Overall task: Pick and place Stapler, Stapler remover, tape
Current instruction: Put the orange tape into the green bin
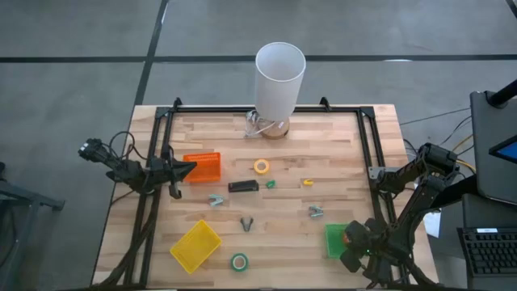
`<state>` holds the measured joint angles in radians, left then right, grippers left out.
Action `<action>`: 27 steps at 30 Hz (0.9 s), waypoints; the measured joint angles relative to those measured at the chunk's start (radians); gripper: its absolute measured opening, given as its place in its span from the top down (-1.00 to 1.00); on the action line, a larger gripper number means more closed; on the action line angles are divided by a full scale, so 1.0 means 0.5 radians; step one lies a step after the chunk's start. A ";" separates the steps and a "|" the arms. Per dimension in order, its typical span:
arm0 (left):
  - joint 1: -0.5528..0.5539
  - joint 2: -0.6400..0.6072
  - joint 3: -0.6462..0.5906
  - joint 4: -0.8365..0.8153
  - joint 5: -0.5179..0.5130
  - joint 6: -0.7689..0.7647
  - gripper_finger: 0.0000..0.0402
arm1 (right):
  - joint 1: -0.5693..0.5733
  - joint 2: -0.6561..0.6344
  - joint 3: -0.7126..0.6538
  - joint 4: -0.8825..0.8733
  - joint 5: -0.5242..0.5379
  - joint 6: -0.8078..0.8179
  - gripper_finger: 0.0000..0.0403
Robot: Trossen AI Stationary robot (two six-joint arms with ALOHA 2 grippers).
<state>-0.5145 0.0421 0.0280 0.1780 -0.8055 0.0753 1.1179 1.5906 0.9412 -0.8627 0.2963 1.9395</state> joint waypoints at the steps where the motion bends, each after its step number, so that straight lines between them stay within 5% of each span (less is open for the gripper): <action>1: 0.000 -0.001 0.000 0.000 -0.001 0.000 0.91 | 0.000 0.002 0.006 -0.002 -0.005 -0.006 0.75; 19: 0.000 0.000 0.000 0.001 0.000 -0.001 0.91 | 0.002 0.043 0.125 -0.226 -0.011 0.051 0.76; 27: -0.001 -0.001 0.000 0.001 0.000 0.000 0.91 | 0.002 0.095 0.128 -0.167 -0.018 0.083 0.56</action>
<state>-0.5147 0.0418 0.0278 0.1786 -0.8055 0.0753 1.1191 1.6382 1.0054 -0.9463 0.2874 1.9809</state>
